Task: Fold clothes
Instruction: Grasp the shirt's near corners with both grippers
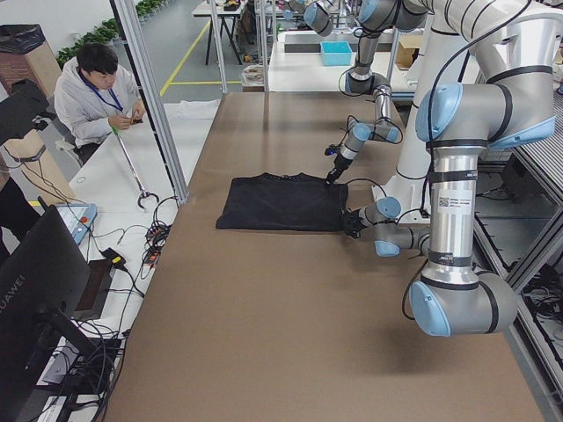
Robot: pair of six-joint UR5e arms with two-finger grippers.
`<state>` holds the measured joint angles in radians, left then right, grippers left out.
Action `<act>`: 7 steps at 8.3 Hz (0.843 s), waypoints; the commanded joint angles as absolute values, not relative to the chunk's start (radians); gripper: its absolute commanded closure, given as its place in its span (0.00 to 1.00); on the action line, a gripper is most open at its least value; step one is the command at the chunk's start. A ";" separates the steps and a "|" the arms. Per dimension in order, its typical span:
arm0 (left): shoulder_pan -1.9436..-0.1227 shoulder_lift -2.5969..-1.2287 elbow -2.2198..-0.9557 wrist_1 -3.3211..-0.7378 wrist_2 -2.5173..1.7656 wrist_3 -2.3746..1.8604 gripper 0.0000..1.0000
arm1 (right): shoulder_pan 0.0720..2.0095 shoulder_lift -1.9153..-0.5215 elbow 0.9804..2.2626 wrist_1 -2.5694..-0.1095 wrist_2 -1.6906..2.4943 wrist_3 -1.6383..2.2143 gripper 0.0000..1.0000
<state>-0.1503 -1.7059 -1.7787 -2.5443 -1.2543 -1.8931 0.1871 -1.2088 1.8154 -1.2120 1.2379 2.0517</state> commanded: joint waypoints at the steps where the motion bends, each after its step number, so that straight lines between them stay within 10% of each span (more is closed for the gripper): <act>1: -0.150 -1.709 -1.778 -2.539 -1.255 -1.893 1.00 | 0.189 -1.215 1.821 -1.212 1.238 2.051 0.90; 7: -0.117 -1.675 -2.054 -2.392 -1.281 -1.871 1.00 | 0.161 -1.339 2.066 -1.236 1.244 2.031 1.00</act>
<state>-0.1531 -1.7062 -1.8946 -2.5006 -1.2745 -1.8753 0.1880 -1.2824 1.9596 -1.2150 1.2428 2.0338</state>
